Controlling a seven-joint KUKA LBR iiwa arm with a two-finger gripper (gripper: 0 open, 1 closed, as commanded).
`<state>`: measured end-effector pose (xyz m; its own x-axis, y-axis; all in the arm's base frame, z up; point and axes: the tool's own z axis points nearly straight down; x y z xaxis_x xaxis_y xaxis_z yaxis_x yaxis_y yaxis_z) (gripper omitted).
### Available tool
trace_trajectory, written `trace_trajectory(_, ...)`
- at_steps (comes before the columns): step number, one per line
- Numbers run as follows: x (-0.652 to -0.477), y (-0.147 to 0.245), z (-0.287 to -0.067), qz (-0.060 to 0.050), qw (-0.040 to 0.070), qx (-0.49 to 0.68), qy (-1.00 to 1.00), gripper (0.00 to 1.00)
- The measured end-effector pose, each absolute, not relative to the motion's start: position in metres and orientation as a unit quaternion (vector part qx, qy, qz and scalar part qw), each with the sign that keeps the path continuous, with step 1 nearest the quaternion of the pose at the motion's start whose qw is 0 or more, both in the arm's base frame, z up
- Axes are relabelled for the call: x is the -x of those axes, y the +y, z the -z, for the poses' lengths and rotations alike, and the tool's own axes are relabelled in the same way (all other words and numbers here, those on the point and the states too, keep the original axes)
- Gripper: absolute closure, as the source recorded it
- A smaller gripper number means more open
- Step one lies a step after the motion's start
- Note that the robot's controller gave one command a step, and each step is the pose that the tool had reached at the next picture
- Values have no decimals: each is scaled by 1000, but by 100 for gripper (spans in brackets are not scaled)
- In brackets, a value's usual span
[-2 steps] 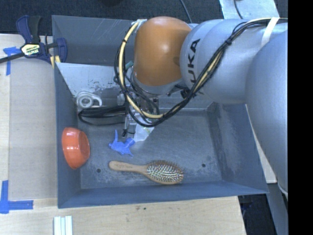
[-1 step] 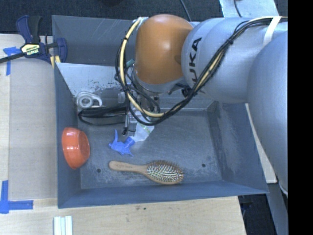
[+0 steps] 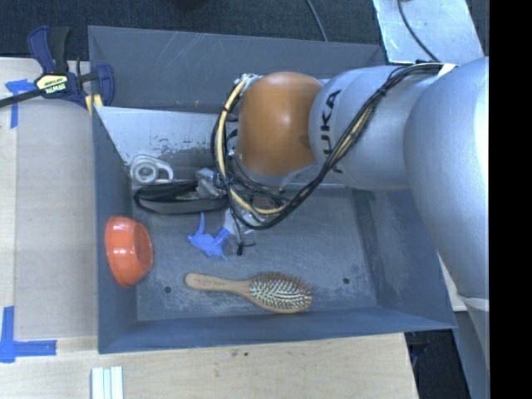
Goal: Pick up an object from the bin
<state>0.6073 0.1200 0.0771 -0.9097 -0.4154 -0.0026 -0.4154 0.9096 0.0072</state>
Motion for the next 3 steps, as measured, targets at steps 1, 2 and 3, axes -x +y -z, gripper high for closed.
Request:
trace_trajectory(1, -608, 119, -135, -1, 5, 123, 992, 0)
trace_trajectory(2, -609, 113, -100, -3, 2, 262, 965, 0)
trace_trajectory(3, -623, 112, -77, -4, 11, 296, 955, 0)
